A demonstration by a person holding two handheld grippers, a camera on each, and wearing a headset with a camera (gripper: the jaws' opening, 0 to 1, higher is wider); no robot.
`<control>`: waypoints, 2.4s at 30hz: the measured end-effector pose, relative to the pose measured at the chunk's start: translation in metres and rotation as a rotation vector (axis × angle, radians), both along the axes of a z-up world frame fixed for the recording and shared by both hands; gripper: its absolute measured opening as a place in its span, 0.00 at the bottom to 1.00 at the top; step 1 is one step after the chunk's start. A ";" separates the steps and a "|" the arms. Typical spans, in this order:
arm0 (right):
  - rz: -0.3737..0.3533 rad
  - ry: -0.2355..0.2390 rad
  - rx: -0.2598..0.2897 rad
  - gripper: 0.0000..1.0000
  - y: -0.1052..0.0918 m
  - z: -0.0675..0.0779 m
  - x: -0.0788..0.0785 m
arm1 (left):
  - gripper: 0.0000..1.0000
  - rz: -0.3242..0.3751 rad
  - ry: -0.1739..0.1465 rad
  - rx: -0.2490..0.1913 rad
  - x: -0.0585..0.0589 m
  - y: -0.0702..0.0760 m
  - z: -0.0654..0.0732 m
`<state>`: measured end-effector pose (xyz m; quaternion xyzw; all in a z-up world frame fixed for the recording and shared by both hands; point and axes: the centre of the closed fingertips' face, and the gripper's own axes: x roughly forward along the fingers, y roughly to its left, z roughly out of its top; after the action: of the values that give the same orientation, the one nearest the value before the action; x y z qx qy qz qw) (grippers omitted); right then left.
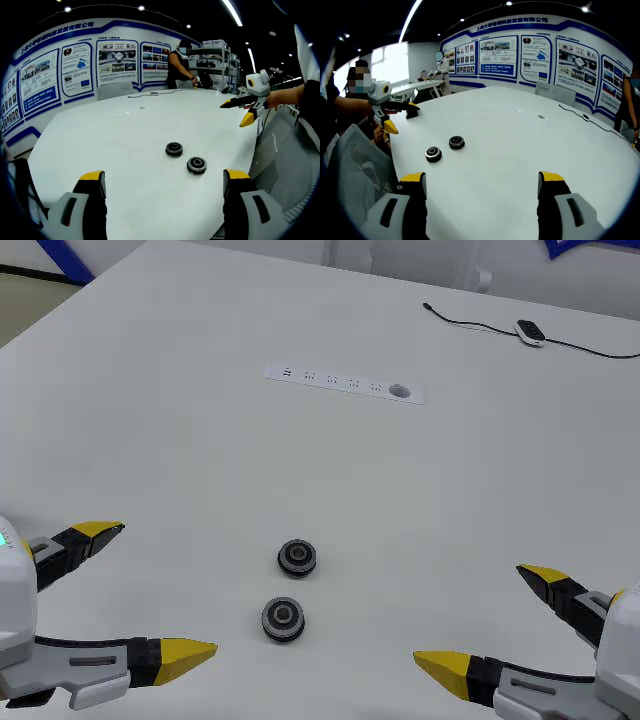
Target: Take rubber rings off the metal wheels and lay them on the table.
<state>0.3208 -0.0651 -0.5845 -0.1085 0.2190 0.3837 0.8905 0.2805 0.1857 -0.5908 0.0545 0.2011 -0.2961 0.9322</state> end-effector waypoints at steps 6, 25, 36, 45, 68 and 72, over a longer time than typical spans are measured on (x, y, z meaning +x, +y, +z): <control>0.014 0.014 0.031 0.93 0.007 0.000 0.001 | 0.99 -0.002 0.008 -0.004 0.000 0.000 0.000; 0.074 0.053 0.062 0.87 0.024 0.000 -0.008 | 0.96 -0.002 -0.005 0.028 0.004 0.000 0.001; 0.078 0.092 0.074 0.84 0.027 -0.006 -0.018 | 0.93 -0.020 -0.007 0.028 0.004 -0.005 0.004; 0.040 0.093 0.099 0.82 0.021 -0.004 -0.018 | 0.91 -0.055 -0.004 0.040 0.005 -0.011 0.004; -0.025 0.201 0.145 0.74 0.019 -0.016 -0.020 | 0.82 -0.152 0.021 0.073 0.012 -0.038 -0.007; -0.017 0.220 0.172 0.71 0.023 -0.016 -0.020 | 0.77 -0.174 0.013 0.087 0.017 -0.047 -0.009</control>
<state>0.3007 -0.0417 -0.6006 0.0130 0.2826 0.4032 0.8703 0.2977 0.1391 -0.5995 0.1102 0.2142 -0.3674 0.8983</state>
